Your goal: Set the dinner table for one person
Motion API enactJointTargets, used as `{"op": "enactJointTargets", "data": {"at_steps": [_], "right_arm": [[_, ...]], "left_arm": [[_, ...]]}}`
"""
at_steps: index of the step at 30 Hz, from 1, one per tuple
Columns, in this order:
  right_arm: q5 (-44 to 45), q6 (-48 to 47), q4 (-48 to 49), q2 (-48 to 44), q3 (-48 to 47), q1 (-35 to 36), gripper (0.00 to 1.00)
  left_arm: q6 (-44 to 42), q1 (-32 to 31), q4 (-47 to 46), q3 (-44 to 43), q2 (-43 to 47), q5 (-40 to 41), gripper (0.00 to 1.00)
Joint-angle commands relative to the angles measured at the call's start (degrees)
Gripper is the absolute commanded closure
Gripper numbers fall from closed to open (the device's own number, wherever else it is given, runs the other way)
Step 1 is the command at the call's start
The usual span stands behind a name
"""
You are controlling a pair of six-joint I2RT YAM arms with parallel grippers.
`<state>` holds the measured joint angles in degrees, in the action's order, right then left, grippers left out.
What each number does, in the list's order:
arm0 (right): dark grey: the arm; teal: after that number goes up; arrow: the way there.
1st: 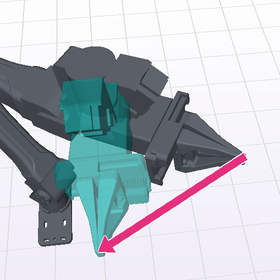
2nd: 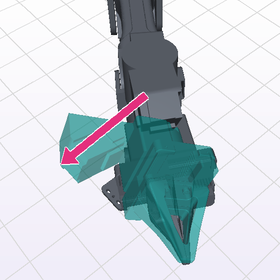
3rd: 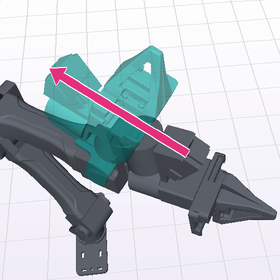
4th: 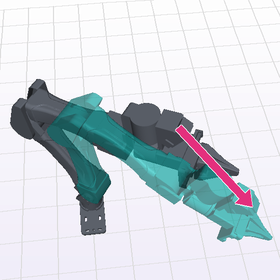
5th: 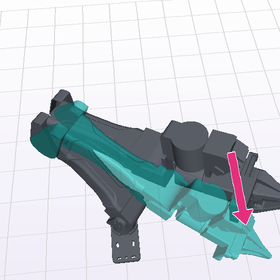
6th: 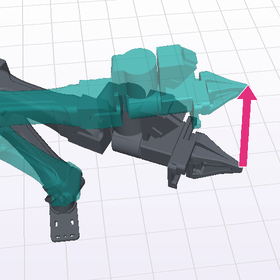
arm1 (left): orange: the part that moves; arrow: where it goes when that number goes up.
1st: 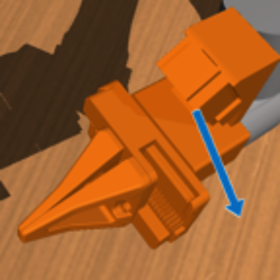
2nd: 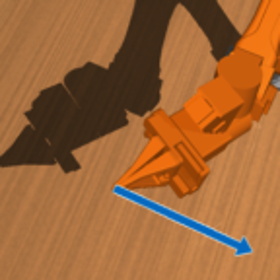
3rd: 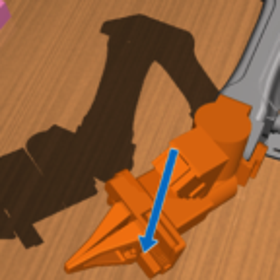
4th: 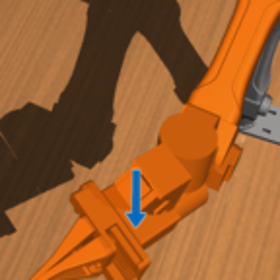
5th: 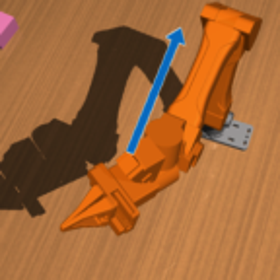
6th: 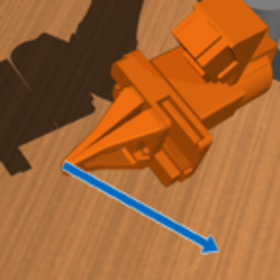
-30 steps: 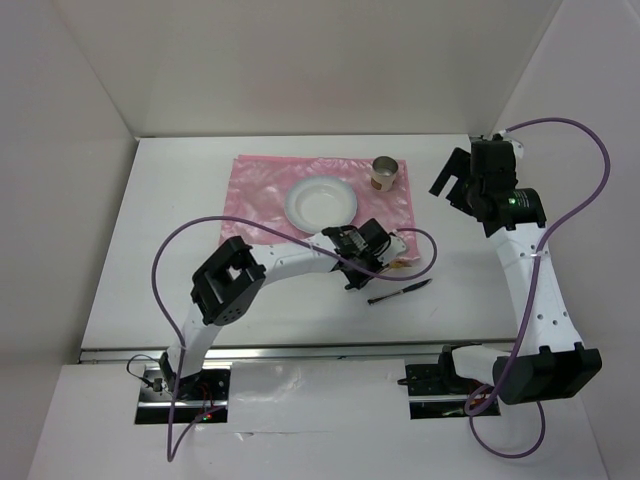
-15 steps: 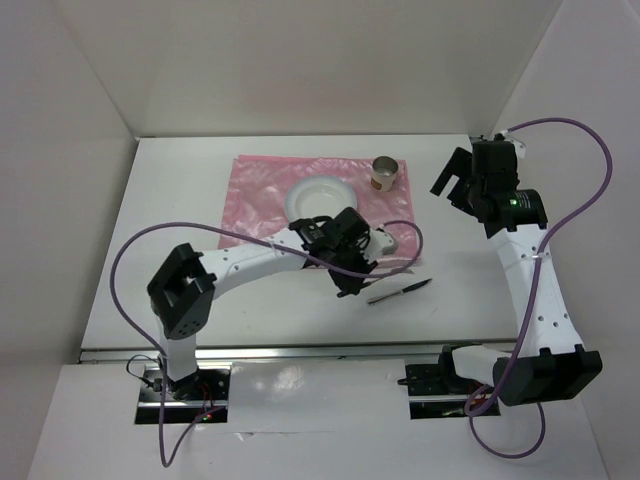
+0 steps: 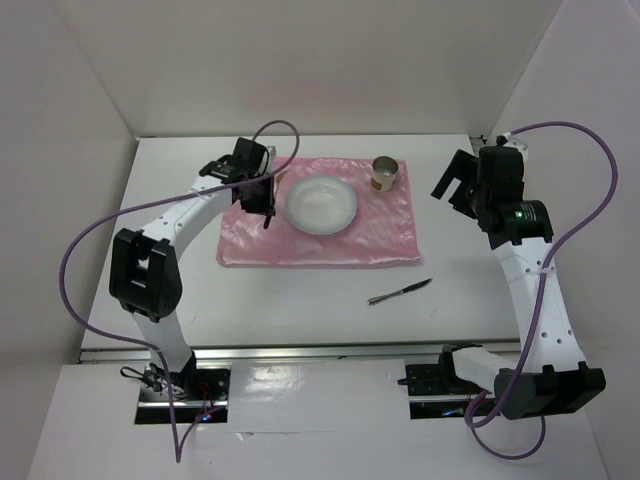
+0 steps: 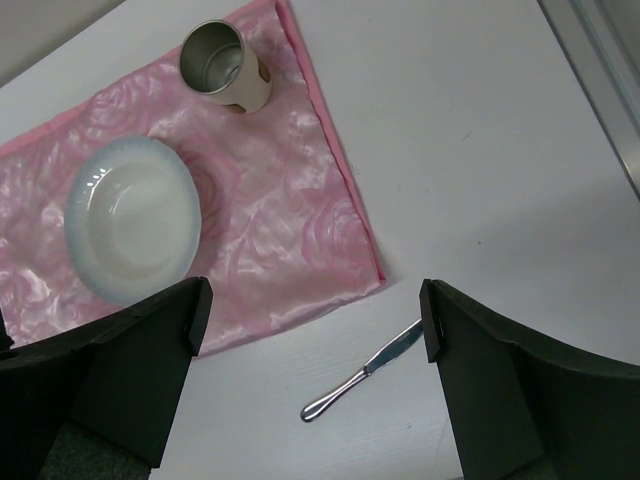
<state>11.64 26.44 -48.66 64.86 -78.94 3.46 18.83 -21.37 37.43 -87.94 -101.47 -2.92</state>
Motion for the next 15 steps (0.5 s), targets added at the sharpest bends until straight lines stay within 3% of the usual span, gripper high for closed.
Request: {"op": "enactJointTargets", "data": {"at_steps": [1,8,15], "right_arm": [[-0.56,-1.04,2.79,-0.88,0.27,-0.39,0.02],[-0.56,-1.56,2.79,-0.88,0.27,-0.39,0.02],[-1.62,-1.56,2.79,-0.88,0.8,-0.39,0.02]], "left_arm": [[8.92,2.64,0.37,-2.32,-3.73,5.19,1.0],[12.64,5.11,1.06,-6.97,-11.72,8.98,1.0],[11.84,5.11,-3.69,-3.73,-14.37,12.32,1.0]]}}
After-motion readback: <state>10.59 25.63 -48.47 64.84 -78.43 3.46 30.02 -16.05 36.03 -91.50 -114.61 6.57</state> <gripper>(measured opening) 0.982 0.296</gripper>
